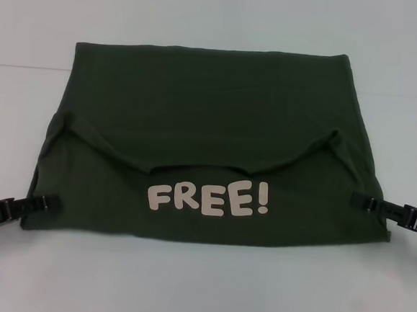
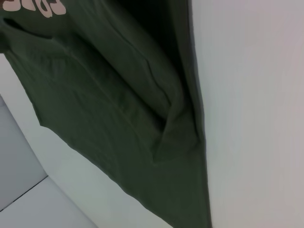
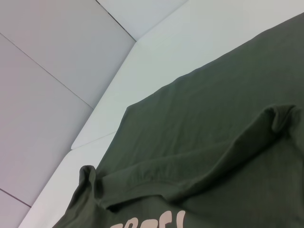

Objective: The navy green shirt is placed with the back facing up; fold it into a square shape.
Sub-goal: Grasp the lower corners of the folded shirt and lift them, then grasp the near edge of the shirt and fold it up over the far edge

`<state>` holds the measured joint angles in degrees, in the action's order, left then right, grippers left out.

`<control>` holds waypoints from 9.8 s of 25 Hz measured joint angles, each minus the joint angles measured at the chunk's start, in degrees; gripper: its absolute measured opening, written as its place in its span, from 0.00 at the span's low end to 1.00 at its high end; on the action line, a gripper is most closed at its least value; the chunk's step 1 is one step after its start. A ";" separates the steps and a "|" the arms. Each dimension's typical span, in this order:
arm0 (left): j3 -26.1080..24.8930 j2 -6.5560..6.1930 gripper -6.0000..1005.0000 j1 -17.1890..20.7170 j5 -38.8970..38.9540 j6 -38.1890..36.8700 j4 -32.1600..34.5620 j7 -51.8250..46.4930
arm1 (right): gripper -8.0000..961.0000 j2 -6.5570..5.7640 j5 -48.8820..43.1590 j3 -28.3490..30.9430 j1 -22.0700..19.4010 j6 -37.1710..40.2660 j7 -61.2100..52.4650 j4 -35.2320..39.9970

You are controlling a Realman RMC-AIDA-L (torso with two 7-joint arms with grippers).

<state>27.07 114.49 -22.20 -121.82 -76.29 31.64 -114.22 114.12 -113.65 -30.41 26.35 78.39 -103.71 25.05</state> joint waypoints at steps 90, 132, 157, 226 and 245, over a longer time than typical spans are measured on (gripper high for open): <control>2.11 -0.75 0.05 -2.47 -4.35 0.59 1.23 0.55 | 0.44 -1.65 -34.06 -9.92 15.66 -0.21 -40.75 11.42; 3.44 -5.29 0.05 -5.22 -28.16 -39.89 6.00 -12.88 | 0.03 -3.69 -40.41 -14.80 10.18 30.14 -16.13 11.24; -24.95 -7.62 0.05 -8.44 -18.32 -26.00 -1.41 -10.90 | 0.03 -8.02 -19.79 11.25 9.68 16.62 -17.53 3.76; -24.20 7.00 0.06 -17.81 0.09 22.89 -6.86 15.01 | 0.11 5.67 5.43 7.34 17.22 -40.47 3.67 -5.03; -24.39 9.05 0.08 -17.55 14.37 30.04 -11.59 30.33 | 0.17 6.03 11.41 7.30 18.13 -45.16 12.73 -8.83</control>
<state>2.68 123.54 -39.75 -107.45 -46.26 20.04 -83.89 120.15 -102.24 -23.11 44.48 33.24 -90.98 16.22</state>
